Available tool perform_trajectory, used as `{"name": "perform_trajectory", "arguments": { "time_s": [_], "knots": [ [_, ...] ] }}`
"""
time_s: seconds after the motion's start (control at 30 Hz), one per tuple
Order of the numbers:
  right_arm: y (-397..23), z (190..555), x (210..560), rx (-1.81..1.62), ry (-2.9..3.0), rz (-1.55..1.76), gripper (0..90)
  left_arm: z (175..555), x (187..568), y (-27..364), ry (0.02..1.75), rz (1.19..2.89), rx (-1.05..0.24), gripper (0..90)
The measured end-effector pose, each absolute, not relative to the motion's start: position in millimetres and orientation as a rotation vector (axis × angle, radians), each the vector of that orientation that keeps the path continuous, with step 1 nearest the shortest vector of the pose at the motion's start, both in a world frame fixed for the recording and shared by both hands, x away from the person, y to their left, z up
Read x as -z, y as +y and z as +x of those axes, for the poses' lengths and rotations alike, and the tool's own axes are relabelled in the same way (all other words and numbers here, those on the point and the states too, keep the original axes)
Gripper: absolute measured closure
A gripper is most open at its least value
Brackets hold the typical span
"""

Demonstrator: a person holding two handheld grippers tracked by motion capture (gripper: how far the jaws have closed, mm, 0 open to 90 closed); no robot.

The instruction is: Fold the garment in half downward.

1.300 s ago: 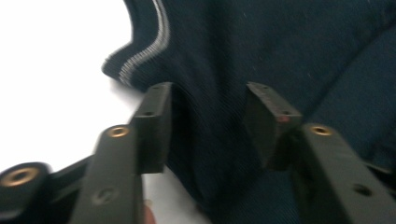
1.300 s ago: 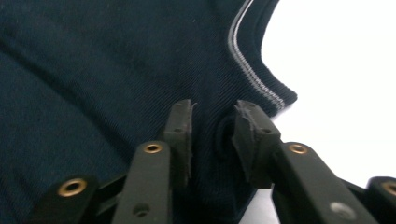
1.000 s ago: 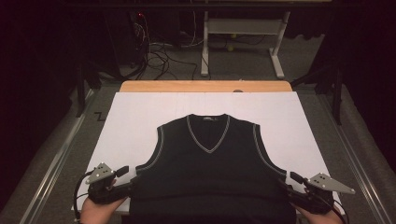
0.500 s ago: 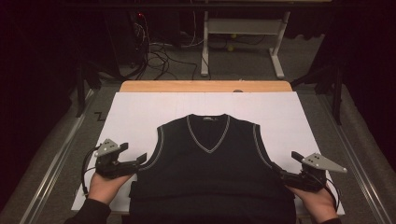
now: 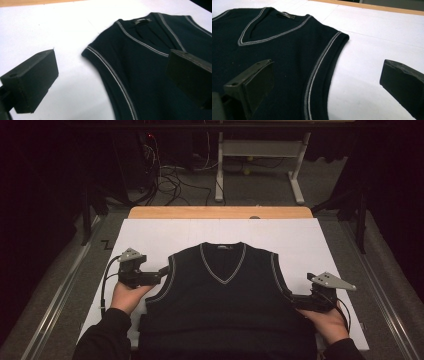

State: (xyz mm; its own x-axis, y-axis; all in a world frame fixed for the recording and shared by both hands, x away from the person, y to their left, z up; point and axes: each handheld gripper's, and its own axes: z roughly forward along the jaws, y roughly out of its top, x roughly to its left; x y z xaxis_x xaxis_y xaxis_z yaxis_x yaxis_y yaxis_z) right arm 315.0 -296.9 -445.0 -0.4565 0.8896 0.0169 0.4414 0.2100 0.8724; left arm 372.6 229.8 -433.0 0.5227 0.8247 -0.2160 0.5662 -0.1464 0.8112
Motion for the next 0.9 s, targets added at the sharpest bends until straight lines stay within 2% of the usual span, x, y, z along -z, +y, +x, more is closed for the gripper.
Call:
{"name": "perform_trajectory", "arguments": {
  "time_s": [0.27, 0.3, 0.37, 0.5, 0.6, 0.7, 0.73, 0.77, 0.8, 0.87, 0.9],
  "knots": [
    [-287, 325, 440, -1.164, 2.010, 1.216, 0.1, 415, 461, 217, 1.275, 1.893, -0.316, 0.0],
    [-286, 328, 440, -1.157, 2.011, 1.230, 0.1, 422, 470, 215, 1.297, 1.904, -0.317, 2.9],
    [-285, 330, 441, -1.150, 2.017, 1.230, 0.1, 428, 476, 212, 1.326, 1.917, -0.308, 3.0],
    [-283, 335, 444, -1.132, 2.037, 1.211, 0.1, 437, 477, 202, 1.355, 1.967, -0.354, 10.8],
    [-282, 338, 446, -1.127, 2.043, 1.219, 0.3, 441, 478, 196, 1.378, 1.989, -0.336, 13.3],
    [-281, 340, 447, -1.121, 2.047, 1.228, 0.5, 441, 477, 186, 1.381, 2.018, -0.380, 18.6],
    [-281, 341, 447, -1.115, 2.051, 1.231, 0.9, 440, 477, 183, 1.383, 2.018, -0.402, 23.0],
    [-281, 345, 448, -1.094, 2.058, 1.232, 2.3, 438, 478, 180, 1.375, 2.021, -0.419, 32.4],
    [-281, 345, 448, -1.094, 2.058, 1.232, 2.3, 437, 478, 179, 1.367, 2.018, -0.417, 32.4],
    [-282, 356, 448, -1.076, 2.065, 1.253, 6.3, 435, 478, 176, 1.350, 2.015, -0.416, 45.3],
    [-282, 356, 448, -1.076, 2.065, 1.253, 6.3, 434, 478, 176, 1.349, 2.009, -0.414, 45.3]
  ]
}}
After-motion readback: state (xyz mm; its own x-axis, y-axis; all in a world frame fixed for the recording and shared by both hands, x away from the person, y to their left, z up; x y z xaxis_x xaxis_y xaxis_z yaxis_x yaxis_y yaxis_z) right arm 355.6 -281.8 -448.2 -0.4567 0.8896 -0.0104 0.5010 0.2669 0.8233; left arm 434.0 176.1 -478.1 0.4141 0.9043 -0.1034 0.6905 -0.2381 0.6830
